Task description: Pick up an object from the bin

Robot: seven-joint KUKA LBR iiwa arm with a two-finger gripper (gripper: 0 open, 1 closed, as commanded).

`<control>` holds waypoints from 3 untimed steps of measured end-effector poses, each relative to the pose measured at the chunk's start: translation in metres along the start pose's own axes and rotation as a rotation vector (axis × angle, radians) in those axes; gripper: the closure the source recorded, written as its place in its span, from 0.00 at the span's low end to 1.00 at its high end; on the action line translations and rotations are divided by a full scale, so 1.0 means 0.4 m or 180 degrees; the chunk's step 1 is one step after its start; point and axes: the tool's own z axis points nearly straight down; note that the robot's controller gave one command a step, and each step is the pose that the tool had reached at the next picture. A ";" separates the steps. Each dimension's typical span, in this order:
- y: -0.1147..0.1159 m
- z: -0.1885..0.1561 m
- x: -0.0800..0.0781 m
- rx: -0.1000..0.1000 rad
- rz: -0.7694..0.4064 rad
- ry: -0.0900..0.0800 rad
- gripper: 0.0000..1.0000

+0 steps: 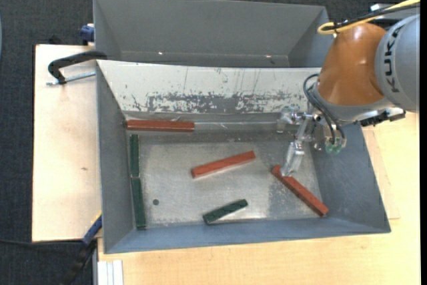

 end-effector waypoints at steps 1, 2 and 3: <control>-0.036 0.077 0.025 -0.0007 -0.0065 0.0022 0.00; -0.078 0.076 0.097 -0.0001 -0.0968 0.0012 0.00; -0.140 0.087 0.179 -0.0004 -0.2003 0.0013 1.00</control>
Offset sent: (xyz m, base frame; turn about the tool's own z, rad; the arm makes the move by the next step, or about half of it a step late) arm -0.0661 -0.0340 -0.0280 -0.3979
